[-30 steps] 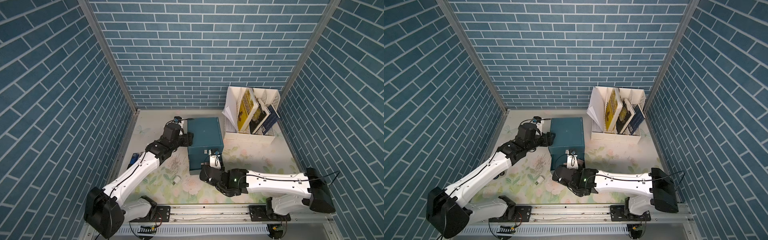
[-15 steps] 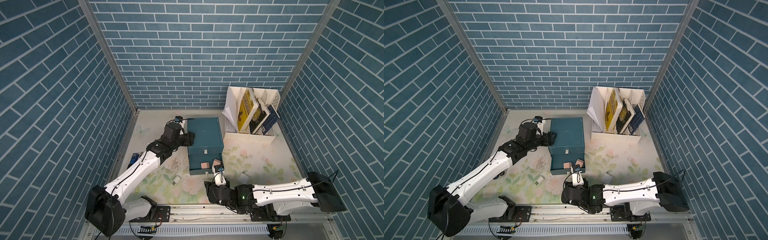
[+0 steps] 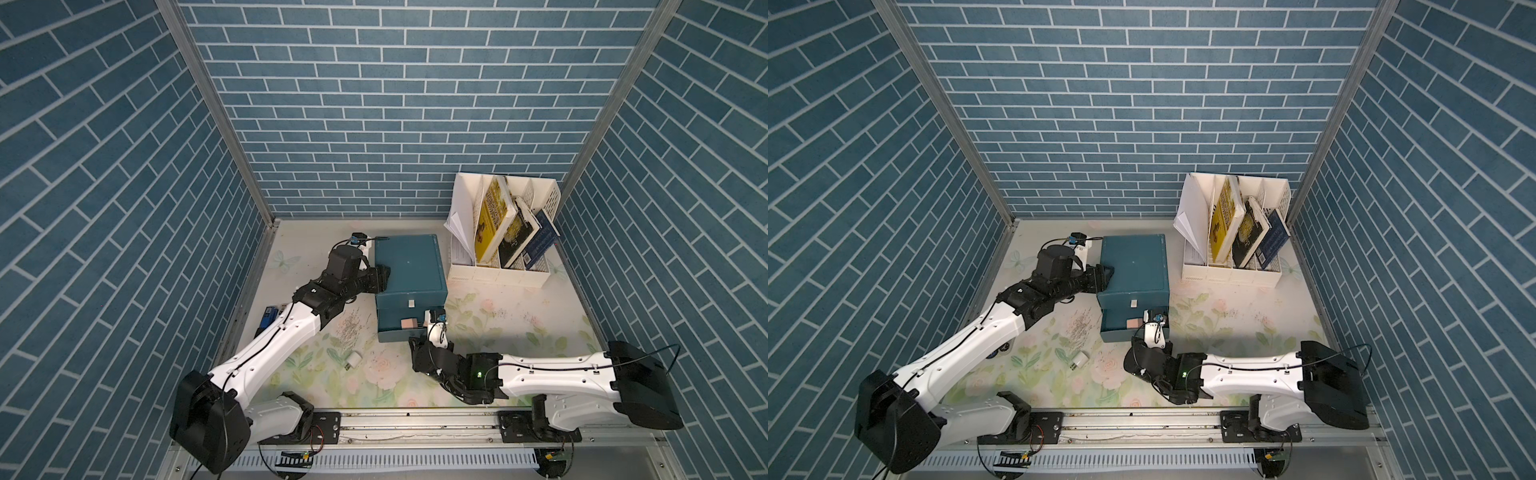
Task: Place the plugs into the drawer by color
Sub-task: Close the drawer of the storage box.
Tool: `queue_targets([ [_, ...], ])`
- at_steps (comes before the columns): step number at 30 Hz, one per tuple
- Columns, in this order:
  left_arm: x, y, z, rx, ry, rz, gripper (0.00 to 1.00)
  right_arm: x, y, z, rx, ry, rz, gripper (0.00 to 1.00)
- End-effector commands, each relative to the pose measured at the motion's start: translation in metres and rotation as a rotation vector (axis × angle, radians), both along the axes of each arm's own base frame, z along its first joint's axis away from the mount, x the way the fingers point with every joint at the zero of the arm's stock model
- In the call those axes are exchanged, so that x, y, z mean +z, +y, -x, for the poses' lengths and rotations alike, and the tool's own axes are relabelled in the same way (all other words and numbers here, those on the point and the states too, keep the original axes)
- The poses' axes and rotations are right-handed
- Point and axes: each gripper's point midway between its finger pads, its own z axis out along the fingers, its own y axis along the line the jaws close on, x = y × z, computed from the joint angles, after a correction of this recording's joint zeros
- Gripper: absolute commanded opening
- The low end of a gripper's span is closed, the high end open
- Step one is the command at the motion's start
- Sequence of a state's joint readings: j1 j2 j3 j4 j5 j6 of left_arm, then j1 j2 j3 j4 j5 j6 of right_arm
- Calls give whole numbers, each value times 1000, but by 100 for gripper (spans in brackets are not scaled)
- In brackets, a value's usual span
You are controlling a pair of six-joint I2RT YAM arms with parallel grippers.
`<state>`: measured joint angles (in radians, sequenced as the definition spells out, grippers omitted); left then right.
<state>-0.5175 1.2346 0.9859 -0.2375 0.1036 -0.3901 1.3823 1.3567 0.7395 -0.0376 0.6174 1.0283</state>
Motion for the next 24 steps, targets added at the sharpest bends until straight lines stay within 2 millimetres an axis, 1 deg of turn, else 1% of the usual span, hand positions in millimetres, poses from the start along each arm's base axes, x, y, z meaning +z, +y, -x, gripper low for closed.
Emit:
queue_targets([
  [1,-36,8,15,-34,96,-85,65,14,4,-25,-39,-73,16,34],
  [5,-43,10,17,-34,104,-97,63,18,-2,-45,-92,-113,29,34],
  [11,-49,10,20,-34,112,-92,63,25,-2,-63,-120,-172,18,34],
  [19,-51,12,21,-31,114,-95,63,23,2,-73,-124,-179,34,36],
  [22,-52,12,21,-30,114,-96,63,23,2,-71,-116,-175,38,39],
  [24,-53,12,21,-30,116,-97,63,24,1,-65,-107,-165,30,44],
])
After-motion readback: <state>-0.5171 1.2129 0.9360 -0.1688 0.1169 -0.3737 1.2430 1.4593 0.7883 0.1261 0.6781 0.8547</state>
